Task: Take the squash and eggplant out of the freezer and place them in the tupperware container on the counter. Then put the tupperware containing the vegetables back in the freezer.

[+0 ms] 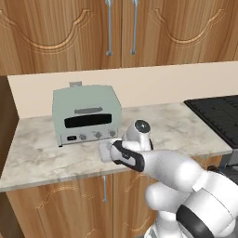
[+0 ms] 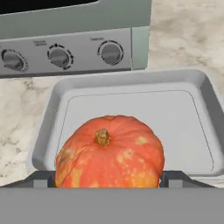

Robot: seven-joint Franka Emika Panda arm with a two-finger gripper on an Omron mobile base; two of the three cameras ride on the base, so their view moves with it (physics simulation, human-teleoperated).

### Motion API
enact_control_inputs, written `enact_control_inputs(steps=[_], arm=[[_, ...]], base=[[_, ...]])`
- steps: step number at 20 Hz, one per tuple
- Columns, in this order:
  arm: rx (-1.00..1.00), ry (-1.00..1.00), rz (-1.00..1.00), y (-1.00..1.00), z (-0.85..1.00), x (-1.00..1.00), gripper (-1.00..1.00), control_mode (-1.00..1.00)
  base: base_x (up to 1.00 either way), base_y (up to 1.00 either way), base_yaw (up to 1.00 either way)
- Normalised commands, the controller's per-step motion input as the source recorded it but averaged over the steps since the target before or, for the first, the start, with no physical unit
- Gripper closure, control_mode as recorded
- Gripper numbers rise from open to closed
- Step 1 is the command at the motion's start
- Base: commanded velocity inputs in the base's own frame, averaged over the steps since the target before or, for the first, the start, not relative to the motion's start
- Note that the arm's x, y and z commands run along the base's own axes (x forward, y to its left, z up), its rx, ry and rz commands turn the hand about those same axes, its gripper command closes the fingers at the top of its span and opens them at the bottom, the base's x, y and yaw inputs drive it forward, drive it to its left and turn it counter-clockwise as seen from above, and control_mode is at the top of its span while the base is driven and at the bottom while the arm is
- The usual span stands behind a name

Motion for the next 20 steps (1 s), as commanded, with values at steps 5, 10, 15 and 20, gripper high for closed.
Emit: enact_control_inputs(steps=[5, 10, 15, 20], arm=[[0.0, 0.01, 0.0, 0.21, -0.26, 0.62, 1.0, -1.0], [0.0, 0.0, 0.0, 0.02, -0.17, 0.34, 1.0, -1.0], [0.0, 0.0, 0.0, 0.06, -0.02, 0.32, -1.0, -1.0], [0.0, 0.0, -0.01, 0.0, 0.12, 0.14, -1.0, -1.0]], base=[[0.0, 0.0, 0.0], [0.0, 0.0, 0.0], [0.0, 0.0, 0.0], [0.0, 0.0, 0.0]])
